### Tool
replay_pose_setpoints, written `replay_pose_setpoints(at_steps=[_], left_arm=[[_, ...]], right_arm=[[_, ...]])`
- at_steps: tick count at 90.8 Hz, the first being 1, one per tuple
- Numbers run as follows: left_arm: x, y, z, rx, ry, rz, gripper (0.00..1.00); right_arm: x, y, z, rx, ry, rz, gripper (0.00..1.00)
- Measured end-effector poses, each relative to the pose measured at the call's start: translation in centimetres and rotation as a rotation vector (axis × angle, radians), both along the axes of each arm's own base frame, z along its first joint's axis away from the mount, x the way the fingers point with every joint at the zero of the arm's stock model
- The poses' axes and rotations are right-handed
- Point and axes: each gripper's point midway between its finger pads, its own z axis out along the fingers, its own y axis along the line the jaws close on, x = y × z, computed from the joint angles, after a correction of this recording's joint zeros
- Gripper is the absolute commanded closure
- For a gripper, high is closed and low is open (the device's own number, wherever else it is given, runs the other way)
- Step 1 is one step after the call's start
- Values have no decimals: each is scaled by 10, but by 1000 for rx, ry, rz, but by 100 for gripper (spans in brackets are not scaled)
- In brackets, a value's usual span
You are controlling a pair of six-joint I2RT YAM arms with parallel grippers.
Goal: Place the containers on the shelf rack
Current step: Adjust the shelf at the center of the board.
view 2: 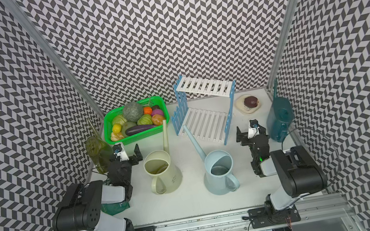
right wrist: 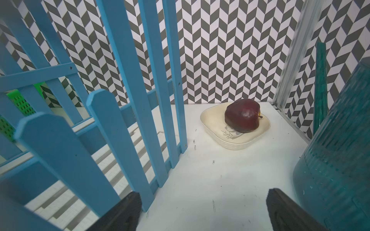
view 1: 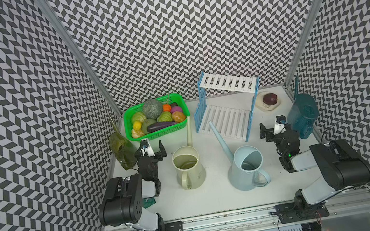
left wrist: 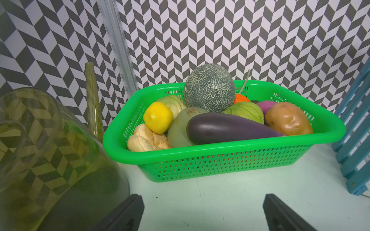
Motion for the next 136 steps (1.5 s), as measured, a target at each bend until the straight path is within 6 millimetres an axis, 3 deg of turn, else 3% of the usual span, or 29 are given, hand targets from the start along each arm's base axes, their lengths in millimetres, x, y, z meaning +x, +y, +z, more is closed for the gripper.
replay_pose_setpoints(at_steps=[57, 82, 115, 126, 136], left_arm=[[5, 3, 5, -14, 13, 10, 0], [27, 15, 83, -50, -51, -6, 0], [39, 40, 148, -30, 62, -38, 0], [47, 16, 184, 17, 79, -200, 1], [61, -15, 212, 36, 93, -355, 8]], right_arm=[[-1, 0, 3, 1, 0, 1, 0], [-2, 0, 58, 23, -90, -4, 0], [-7, 7, 127, 146, -93, 28, 2], [-5, 18, 153, 214, -71, 85, 12], [5, 37, 175, 270, -12, 154, 17]])
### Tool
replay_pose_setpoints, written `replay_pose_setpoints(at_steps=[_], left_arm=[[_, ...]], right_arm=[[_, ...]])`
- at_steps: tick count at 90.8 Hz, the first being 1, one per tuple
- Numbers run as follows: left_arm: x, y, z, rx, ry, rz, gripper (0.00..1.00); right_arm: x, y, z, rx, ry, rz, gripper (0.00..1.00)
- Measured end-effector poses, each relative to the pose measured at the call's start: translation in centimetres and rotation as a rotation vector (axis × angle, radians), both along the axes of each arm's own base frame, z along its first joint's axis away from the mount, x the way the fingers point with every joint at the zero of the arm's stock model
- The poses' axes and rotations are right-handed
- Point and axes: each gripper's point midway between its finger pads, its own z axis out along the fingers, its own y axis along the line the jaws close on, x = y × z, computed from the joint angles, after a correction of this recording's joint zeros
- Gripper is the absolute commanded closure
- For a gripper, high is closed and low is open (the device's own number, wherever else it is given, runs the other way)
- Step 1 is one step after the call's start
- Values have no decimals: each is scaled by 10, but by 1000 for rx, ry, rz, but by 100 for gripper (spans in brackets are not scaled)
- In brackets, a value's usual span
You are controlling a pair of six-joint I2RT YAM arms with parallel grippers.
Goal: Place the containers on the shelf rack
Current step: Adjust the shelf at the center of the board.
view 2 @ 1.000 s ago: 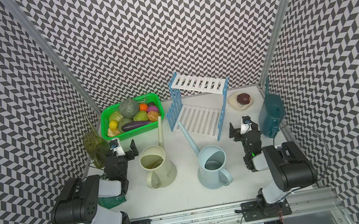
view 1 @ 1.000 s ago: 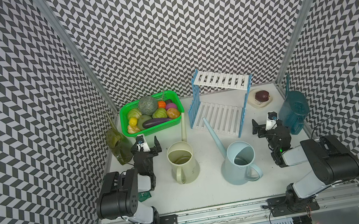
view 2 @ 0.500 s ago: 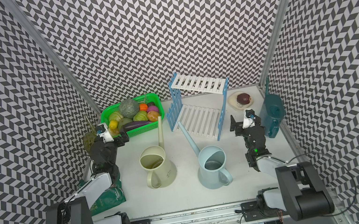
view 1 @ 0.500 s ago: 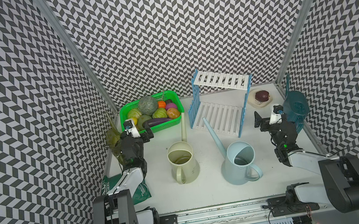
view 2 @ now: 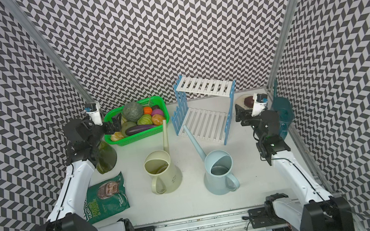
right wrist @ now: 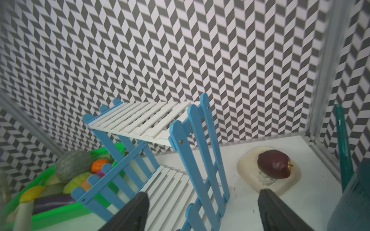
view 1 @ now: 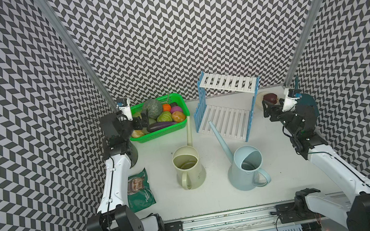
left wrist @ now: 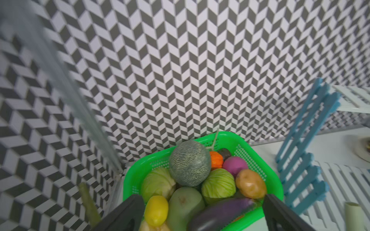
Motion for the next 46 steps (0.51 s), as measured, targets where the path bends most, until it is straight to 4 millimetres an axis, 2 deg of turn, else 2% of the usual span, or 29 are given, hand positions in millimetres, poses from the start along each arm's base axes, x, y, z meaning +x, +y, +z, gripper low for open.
replay_pose_setpoints(at_steps=[9, 15, 21, 30, 38, 46], left_arm=[[20, -31, 11, 5, 31, -115, 12], [32, -51, 10, 10, 55, -178, 17], [40, -70, 3, 8, 93, -232, 18], [50, -98, -11, 6, 144, -303, 21], [56, -117, -25, 2, 191, -347, 22], [57, -129, -35, -5, 220, -378, 22]], right_arm=[[12, 26, 8, 13, 61, 65, 18], [21, 45, 3, 13, 114, 100, 21], [29, 59, -14, 4, 189, 117, 24], [37, 71, -50, -8, 317, 114, 30], [36, 72, -79, -21, 411, 84, 33], [34, 69, -94, -27, 464, 50, 36]])
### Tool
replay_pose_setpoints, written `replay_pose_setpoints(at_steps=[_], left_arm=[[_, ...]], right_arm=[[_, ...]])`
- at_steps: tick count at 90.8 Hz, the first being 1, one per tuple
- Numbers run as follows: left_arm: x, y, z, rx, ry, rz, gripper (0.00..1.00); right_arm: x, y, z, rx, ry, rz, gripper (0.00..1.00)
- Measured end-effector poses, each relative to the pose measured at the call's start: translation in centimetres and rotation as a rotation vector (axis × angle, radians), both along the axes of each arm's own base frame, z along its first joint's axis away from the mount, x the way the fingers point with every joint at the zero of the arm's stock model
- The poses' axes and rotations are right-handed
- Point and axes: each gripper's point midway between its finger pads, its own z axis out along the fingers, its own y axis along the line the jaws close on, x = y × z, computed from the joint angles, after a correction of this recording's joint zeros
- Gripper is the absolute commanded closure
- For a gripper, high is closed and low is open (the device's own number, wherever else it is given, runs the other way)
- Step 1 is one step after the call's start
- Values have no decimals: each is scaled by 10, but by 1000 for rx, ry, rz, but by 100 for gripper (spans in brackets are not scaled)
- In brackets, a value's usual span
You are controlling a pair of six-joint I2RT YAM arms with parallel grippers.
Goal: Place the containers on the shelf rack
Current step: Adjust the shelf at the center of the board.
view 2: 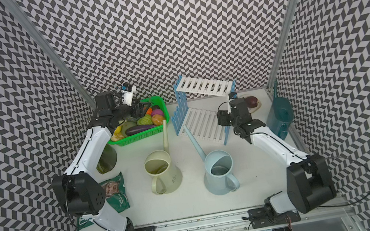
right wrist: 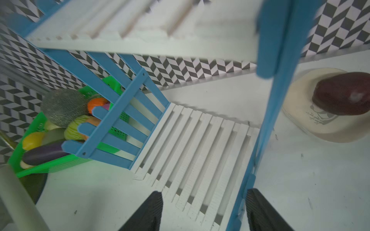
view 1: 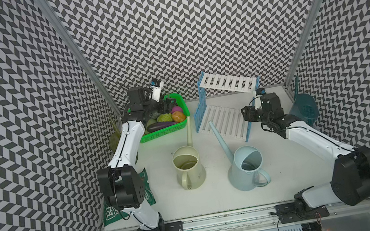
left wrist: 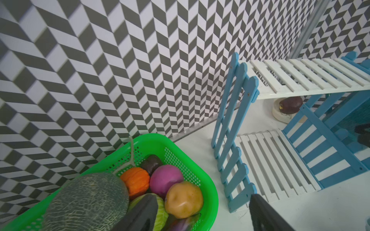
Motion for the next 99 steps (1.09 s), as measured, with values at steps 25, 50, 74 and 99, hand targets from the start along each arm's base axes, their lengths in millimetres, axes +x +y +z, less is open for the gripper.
replay_pose_setpoints(at_steps=[25, 50, 74, 99], left_arm=[[-4, -7, -6, -4, 25, -23, 20], [-7, -12, -5, -14, 25, -49, 19], [-9, -13, -7, -8, 26, -60, 17], [-14, -10, -18, 3, 47, -58, 16]], right_arm=[[7, -7, -21, -34, 66, -66, 49], [13, -7, -35, -63, 107, -90, 60], [34, -4, -36, -109, 107, -83, 73], [65, 6, -34, -172, 89, -27, 74]])
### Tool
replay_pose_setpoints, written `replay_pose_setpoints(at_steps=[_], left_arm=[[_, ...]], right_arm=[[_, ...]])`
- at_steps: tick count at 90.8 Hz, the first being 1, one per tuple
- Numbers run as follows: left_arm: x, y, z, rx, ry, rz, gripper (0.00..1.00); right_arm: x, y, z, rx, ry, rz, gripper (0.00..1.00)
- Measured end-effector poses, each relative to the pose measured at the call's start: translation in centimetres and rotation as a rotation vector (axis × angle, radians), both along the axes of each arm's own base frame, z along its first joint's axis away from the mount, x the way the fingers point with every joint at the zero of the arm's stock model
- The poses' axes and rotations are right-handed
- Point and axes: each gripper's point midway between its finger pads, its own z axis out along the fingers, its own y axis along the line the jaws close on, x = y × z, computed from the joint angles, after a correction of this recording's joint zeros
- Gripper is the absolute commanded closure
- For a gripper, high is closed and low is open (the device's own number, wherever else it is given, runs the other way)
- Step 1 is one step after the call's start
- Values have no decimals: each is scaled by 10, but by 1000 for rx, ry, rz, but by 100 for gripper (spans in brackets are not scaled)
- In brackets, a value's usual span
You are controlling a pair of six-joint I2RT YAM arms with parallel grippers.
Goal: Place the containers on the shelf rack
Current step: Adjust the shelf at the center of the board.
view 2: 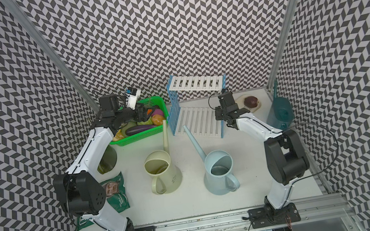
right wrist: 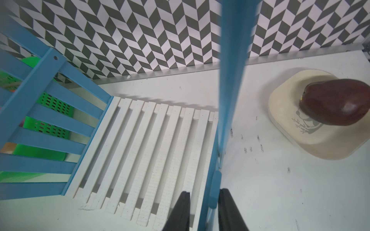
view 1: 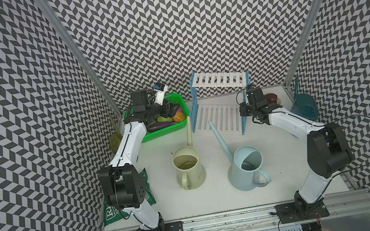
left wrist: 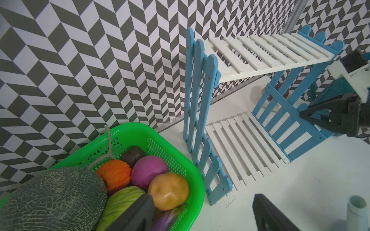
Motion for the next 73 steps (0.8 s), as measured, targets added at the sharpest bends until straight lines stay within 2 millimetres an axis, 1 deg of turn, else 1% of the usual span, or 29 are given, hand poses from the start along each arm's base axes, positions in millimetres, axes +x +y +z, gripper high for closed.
replay_pose_setpoints(at_steps=[20, 38, 73], left_arm=[[-1, 1, -2, 2, 6, 0, 16], [-2, 0, -3, 0, 13, -7, 16], [-4, -1, -6, 1, 22, -16, 16]], right_arm=[[16, 5, -1, -39, 6, 32, 74], [28, 7, -3, -72, 9, 49, 71], [49, 10, -4, -133, 8, 89, 73]])
